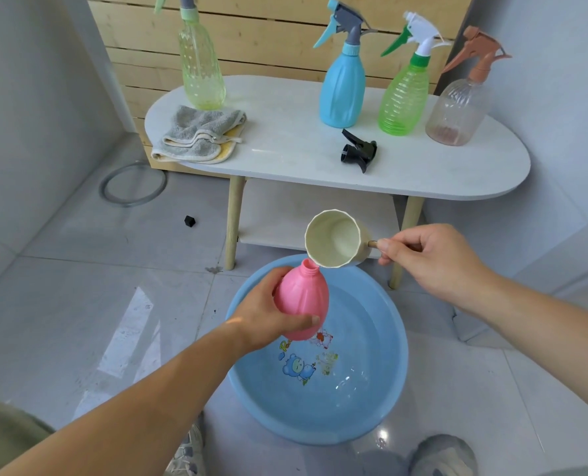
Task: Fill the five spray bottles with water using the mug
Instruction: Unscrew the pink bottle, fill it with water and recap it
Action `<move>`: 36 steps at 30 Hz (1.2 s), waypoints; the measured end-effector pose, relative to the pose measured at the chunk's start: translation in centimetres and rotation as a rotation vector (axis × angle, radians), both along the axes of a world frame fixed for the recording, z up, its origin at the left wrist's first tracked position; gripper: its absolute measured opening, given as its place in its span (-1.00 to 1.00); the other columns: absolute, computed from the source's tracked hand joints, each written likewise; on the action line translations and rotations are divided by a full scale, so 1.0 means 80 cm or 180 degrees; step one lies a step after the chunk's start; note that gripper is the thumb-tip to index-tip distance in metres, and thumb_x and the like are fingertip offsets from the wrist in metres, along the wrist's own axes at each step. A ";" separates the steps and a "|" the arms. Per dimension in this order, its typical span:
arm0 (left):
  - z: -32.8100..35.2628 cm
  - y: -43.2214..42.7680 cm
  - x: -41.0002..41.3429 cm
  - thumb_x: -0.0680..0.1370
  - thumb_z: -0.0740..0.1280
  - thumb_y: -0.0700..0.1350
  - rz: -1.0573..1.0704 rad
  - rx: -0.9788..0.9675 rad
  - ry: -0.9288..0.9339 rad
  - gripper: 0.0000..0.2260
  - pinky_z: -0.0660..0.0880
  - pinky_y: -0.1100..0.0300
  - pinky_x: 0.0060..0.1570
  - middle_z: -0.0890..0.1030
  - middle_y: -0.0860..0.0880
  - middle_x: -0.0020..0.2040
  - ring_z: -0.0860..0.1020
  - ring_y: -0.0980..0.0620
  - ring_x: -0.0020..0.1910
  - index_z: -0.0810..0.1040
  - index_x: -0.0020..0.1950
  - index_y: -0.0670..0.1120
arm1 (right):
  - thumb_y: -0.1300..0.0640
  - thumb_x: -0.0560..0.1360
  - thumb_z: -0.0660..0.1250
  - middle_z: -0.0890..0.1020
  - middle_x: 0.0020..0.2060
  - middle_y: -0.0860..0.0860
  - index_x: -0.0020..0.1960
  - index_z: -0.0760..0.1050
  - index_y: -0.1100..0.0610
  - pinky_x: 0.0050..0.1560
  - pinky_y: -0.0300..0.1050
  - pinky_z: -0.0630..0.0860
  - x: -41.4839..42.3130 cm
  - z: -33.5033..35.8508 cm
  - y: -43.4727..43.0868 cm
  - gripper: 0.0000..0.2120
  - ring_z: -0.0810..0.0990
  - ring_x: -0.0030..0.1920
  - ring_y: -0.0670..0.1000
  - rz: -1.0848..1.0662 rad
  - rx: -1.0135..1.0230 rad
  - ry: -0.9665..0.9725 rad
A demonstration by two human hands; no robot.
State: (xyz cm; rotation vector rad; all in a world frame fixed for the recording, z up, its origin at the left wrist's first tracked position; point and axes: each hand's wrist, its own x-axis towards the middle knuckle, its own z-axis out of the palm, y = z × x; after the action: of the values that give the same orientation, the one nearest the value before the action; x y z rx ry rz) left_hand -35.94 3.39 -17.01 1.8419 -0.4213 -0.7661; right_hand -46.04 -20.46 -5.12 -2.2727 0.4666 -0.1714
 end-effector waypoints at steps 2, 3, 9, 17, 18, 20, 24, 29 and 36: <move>-0.001 -0.001 0.000 0.08 0.63 0.20 0.0012 0.0012 -0.0012 -0.09 0.69 -0.06 0.10 0.58 0.11 0.23 0.59 0.02 0.19 0.43 0.41 0.21 | -0.01 0.56 0.35 0.29 -0.67 -0.13 -0.24 0.68 0.10 -0.52 -0.30 0.19 0.001 0.000 0.002 -0.72 0.22 -0.58 -0.08 0.0003 -0.0044 -0.0022; -0.001 -0.001 0.000 0.08 0.64 0.19 0.0014 0.0016 -0.0018 -0.09 0.69 -0.05 0.10 0.58 0.11 0.23 0.60 0.03 0.19 0.43 0.41 0.20 | 0.00 0.56 0.35 0.30 -0.68 -0.14 -0.24 0.68 0.10 -0.52 -0.31 0.20 0.001 0.000 0.002 -0.72 0.23 -0.58 -0.09 0.0002 -0.0055 -0.0030; -0.005 0.000 0.001 0.19 0.67 0.06 0.0012 0.0025 -0.0031 -0.17 0.68 -0.06 0.11 0.58 0.12 0.22 0.59 0.04 0.18 0.43 0.41 0.20 | -0.01 0.56 0.36 0.40 -0.64 -0.17 -0.24 0.68 0.08 -0.49 -0.34 0.24 0.005 -0.003 0.002 -0.73 0.27 -0.55 -0.11 0.0039 -0.0089 -0.0076; -0.009 0.000 0.004 0.18 0.66 0.07 0.0037 0.0021 -0.0083 -0.19 0.68 -0.08 0.12 0.59 0.12 0.21 0.60 0.03 0.19 0.44 0.39 0.20 | -0.01 0.54 0.38 0.49 -0.58 -0.19 -0.26 0.67 0.05 -0.44 -0.33 0.25 0.012 -0.008 0.001 -0.75 0.33 -0.51 -0.13 0.0062 -0.0120 -0.0208; -0.009 0.000 0.004 0.18 0.66 0.08 0.0034 0.0031 -0.0089 -0.19 0.68 -0.08 0.12 0.59 0.12 0.21 0.60 0.02 0.19 0.44 0.39 0.21 | -0.01 0.53 0.38 0.48 -0.58 -0.17 -0.27 0.67 0.05 -0.44 -0.32 0.24 0.012 -0.009 0.000 -0.75 0.32 -0.51 -0.13 0.0056 -0.0107 -0.0230; -0.009 0.000 0.003 0.18 0.66 0.09 0.0033 0.0040 -0.0091 -0.19 0.68 -0.08 0.13 0.59 0.12 0.22 0.59 0.02 0.20 0.43 0.39 0.21 | -0.02 0.53 0.39 0.48 -0.58 -0.16 -0.26 0.67 0.05 -0.46 -0.32 0.23 0.013 -0.009 -0.001 -0.75 0.31 -0.52 -0.12 0.0046 -0.0095 -0.0254; -0.008 0.000 0.003 0.15 0.65 0.12 0.0018 0.0048 -0.0095 -0.17 0.68 -0.08 0.10 0.59 0.12 0.21 0.59 0.02 0.19 0.43 0.38 0.22 | -0.03 0.53 0.39 0.68 -0.38 -0.06 -0.25 0.68 0.01 -0.30 -0.16 0.40 0.016 -0.011 -0.003 -0.77 0.46 -0.40 -0.01 0.0072 -0.0159 -0.0317; -0.009 0.000 0.003 0.15 0.66 0.13 0.0025 0.0048 -0.0066 -0.17 0.69 -0.09 0.09 0.59 0.12 0.21 0.60 0.01 0.19 0.44 0.38 0.23 | -0.02 0.53 0.40 0.69 -0.32 -0.11 -0.21 0.69 0.03 -0.34 -0.41 0.35 0.018 -0.010 -0.004 -0.79 0.49 -0.40 -0.21 0.0038 -0.0206 -0.0336; -0.008 -0.001 0.003 0.16 0.66 0.11 0.0009 0.0047 -0.0055 -0.18 0.69 -0.08 0.10 0.58 0.13 0.21 0.60 0.03 0.18 0.43 0.38 0.23 | 0.01 0.53 0.40 0.68 -0.32 -0.17 -0.18 0.69 0.04 -0.33 -0.47 0.35 0.017 -0.010 -0.004 -0.82 0.53 -0.37 -0.26 0.0050 -0.0209 -0.0422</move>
State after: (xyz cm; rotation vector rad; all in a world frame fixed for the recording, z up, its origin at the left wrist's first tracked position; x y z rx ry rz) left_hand -35.73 3.30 -17.61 1.8637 -0.4252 -0.7538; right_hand -44.68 -20.76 -5.89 -2.3110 0.3783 -0.3315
